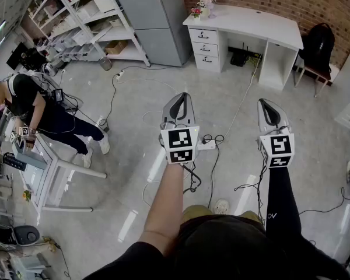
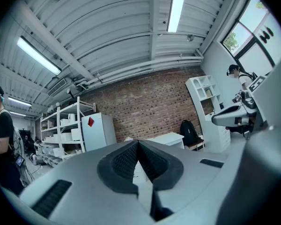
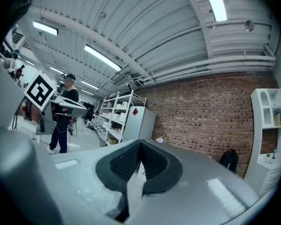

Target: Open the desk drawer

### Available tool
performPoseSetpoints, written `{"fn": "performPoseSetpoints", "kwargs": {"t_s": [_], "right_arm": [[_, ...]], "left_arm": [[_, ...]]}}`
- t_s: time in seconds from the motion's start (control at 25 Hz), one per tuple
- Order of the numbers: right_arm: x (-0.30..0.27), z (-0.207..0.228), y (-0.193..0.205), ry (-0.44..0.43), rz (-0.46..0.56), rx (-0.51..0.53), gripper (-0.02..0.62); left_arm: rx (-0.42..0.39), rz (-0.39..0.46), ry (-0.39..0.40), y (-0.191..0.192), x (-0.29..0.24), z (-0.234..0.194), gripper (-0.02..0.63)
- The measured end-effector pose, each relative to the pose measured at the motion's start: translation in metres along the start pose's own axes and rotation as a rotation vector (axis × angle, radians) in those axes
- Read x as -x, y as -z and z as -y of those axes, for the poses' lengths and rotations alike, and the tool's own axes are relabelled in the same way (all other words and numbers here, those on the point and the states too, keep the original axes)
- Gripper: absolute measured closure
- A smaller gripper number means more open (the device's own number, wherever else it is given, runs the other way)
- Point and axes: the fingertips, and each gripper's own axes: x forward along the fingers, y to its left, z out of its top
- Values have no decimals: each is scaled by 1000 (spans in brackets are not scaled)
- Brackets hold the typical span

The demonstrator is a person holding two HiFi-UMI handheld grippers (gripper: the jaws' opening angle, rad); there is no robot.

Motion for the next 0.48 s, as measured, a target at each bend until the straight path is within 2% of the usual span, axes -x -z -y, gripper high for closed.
{"fn": "performPoseSetpoints", "kwargs": {"t_s": [0.48], "right_arm": [[17,1,1,-5,22,-7,595]], "left_arm": [[16,7,9,2,14,11,596]]}}
